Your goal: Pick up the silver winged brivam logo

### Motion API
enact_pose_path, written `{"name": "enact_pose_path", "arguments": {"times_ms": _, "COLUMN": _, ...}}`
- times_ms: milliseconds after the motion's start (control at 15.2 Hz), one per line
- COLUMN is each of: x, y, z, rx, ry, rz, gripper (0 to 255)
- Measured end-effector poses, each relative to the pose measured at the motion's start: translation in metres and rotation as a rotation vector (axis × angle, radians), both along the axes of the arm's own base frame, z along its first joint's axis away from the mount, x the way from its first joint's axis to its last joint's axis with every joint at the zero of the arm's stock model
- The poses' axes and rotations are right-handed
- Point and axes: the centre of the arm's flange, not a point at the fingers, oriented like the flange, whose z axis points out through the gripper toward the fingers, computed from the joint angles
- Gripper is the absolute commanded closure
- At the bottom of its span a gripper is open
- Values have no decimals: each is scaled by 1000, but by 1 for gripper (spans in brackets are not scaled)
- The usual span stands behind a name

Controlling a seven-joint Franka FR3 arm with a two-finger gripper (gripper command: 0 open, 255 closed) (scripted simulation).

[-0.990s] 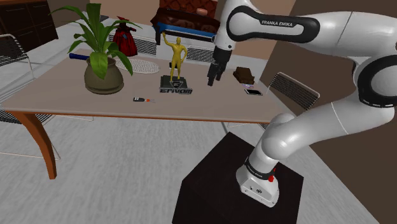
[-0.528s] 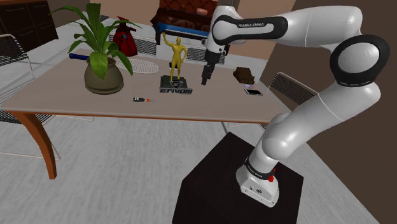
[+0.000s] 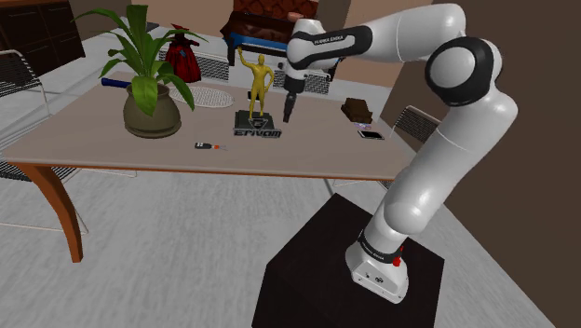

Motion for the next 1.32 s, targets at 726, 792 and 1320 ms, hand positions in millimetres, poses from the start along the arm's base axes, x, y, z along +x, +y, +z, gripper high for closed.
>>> {"name": "enact_pose_path", "arguments": {"times_ms": 726, "x": 118, "y": -23, "z": -52, "rx": -8, "ry": -16, "rz": 268, "gripper": 0}}
{"name": "enact_pose_path", "arguments": {"times_ms": 792, "x": 120, "y": -21, "z": -57, "rx": -8, "ry": -17, "rz": 273, "gripper": 0}}
{"name": "enact_pose_path", "arguments": {"times_ms": 1320, "x": 124, "y": -21, "z": -91, "rx": -8, "ry": -17, "rz": 279, "gripper": 255}}
